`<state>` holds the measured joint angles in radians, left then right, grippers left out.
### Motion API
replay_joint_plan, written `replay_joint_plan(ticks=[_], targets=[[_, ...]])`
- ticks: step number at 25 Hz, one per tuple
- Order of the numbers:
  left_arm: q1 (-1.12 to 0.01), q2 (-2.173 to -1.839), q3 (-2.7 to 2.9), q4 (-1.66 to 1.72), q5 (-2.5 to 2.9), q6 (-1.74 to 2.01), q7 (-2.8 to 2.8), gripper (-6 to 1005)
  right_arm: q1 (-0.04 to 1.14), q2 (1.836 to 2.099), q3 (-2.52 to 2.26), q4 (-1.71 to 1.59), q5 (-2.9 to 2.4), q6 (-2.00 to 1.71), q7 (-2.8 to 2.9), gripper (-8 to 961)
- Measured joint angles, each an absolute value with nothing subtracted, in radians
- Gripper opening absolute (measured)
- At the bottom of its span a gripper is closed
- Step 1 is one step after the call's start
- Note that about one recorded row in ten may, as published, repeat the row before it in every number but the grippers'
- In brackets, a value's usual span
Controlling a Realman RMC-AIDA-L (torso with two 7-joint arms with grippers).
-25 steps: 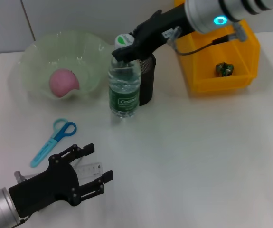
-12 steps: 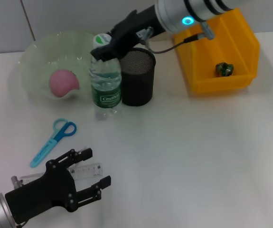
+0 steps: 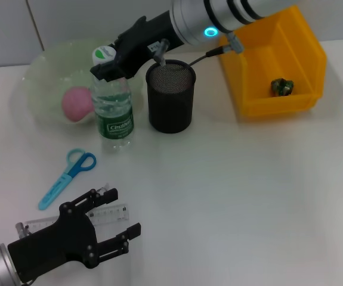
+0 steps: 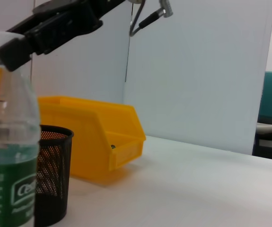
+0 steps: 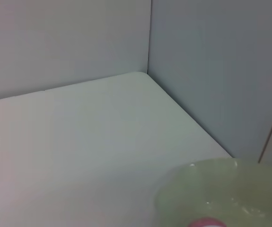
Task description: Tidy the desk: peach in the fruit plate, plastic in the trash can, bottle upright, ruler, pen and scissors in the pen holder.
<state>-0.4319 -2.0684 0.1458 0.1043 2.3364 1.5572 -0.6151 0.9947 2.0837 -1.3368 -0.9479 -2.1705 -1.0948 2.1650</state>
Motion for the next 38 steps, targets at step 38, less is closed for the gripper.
replay_joint_plan(ticks=[38], targets=[[-0.442,-2.069,0.158,0.102,2.338,1.557,-0.615,810,1.020,2.084,-1.339,-0.811,-2.109,-1.059,2.156,456]])
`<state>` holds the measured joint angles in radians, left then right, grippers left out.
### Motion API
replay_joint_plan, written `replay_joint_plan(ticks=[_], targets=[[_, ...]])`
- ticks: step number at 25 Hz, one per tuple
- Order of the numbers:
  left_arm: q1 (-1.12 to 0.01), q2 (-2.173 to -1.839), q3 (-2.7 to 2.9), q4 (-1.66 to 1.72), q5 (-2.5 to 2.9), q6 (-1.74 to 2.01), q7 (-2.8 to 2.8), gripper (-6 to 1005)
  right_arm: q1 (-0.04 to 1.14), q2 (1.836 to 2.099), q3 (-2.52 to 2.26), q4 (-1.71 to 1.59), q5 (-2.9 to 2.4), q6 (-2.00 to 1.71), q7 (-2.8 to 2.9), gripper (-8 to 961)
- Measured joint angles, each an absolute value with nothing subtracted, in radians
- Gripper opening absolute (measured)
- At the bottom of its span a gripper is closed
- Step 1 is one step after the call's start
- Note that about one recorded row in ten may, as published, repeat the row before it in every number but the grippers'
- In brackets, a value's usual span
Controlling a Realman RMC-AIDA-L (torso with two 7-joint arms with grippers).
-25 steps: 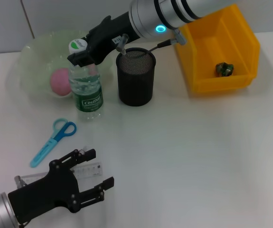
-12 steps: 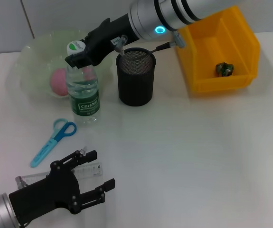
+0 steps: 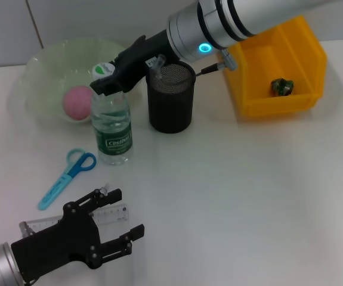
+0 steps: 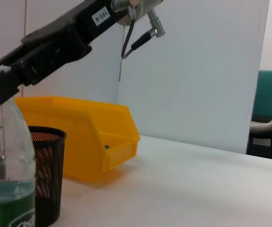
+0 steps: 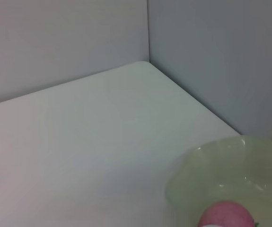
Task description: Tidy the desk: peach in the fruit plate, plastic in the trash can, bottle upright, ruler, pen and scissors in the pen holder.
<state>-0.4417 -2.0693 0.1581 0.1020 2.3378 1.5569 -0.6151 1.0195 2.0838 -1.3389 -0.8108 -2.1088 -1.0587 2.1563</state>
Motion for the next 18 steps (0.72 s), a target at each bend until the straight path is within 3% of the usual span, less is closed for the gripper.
replay_joint_plan(ticks=[18], targets=[[-0.449,-2.069,0.159,0.099,2.338,1.557,-0.615,810,0.946,2.088,-1.354,-0.918,-2.103,-1.067,2.169,458]])
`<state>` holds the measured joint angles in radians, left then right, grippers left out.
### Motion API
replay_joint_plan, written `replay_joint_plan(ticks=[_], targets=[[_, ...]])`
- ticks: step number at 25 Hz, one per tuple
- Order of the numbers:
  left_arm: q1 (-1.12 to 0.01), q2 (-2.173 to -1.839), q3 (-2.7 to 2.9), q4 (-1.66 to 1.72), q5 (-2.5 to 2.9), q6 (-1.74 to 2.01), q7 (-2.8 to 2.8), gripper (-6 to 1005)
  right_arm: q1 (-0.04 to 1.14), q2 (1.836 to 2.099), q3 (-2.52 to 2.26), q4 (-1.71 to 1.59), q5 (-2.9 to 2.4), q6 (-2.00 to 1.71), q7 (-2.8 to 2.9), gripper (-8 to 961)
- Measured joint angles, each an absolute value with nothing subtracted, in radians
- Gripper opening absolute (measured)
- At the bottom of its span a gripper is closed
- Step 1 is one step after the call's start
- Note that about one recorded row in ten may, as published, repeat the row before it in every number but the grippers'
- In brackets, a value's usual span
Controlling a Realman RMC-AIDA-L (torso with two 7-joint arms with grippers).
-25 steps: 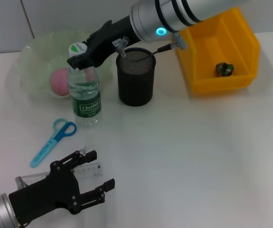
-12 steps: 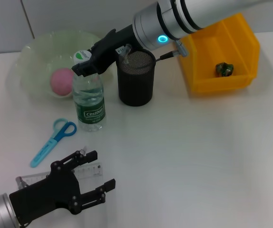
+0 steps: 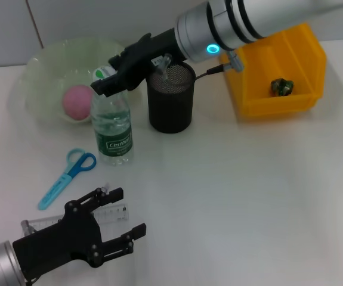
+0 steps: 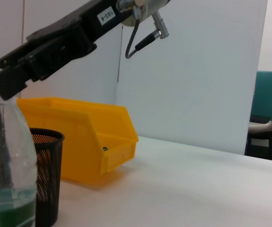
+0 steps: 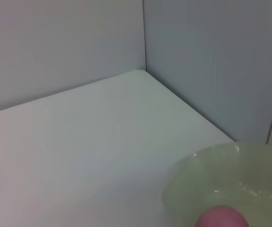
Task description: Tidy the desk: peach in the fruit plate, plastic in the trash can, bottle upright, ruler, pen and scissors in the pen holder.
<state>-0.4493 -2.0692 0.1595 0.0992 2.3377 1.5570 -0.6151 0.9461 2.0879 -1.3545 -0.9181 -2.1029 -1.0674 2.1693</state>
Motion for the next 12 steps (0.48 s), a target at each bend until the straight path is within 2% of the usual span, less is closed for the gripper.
replay_joint_plan(ticks=[1,11,12], targets=[[-0.452,-2.069,0.159,0.099,2.338,1.557,-0.615,810,0.939,2.088,-1.361,-0.935,-2.102,-1.069,2.171,458],[-0.460,-2.069,0.159,0.102,2.338,1.557,-0.615,810,0.895,2.085,-1.372,-1.020,-2.067,-1.069,2.166,837],[-0.460,-2.069,0.159,0.102,2.338,1.557,-0.615,810,0.895,2.085,-1.372,-1.020,-2.067,-1.069,2.166,837]])
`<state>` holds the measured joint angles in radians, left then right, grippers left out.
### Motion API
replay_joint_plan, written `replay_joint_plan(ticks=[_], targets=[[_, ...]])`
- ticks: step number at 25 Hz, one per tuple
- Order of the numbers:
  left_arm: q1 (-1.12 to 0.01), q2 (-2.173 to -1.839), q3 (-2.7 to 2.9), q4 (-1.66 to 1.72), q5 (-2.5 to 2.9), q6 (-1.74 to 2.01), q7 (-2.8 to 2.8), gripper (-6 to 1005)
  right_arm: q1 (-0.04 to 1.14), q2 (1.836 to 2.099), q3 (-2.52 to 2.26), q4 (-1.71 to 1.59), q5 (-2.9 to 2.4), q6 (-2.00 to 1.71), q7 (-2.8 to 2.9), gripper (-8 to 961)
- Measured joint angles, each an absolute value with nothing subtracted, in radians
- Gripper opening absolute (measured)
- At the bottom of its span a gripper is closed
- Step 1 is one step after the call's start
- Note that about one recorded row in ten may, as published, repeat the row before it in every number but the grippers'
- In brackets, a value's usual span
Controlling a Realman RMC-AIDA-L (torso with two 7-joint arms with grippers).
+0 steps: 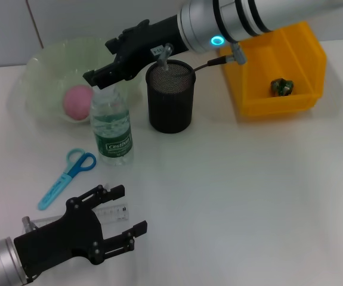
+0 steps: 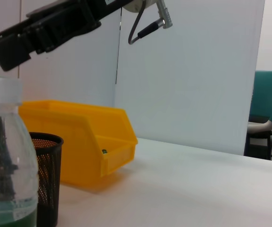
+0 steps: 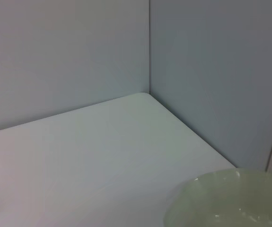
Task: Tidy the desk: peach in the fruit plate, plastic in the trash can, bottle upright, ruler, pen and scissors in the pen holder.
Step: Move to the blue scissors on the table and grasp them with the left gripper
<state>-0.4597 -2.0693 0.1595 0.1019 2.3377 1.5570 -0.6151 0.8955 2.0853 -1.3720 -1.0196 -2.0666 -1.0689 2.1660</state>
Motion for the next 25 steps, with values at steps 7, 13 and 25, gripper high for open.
replay_joint_plan(ticks=[7,13,25], targets=[[-0.460,-2.069,0.160,0.103,2.338,1.557,-0.615,809,0.829,2.084,-1.376,-1.147,-2.048,-1.068,2.158,837],[-0.452,-2.066,0.159,0.103,2.333,1.558,-0.615,809,0.666,2.083,-1.389,-1.372,-1.968,-1.077,2.136,836],[-0.434,-2.065,0.125,0.124,2.328,1.583,-0.630,809,0.148,2.081,-1.349,-1.511,-1.526,-1.292,1.681,835]])
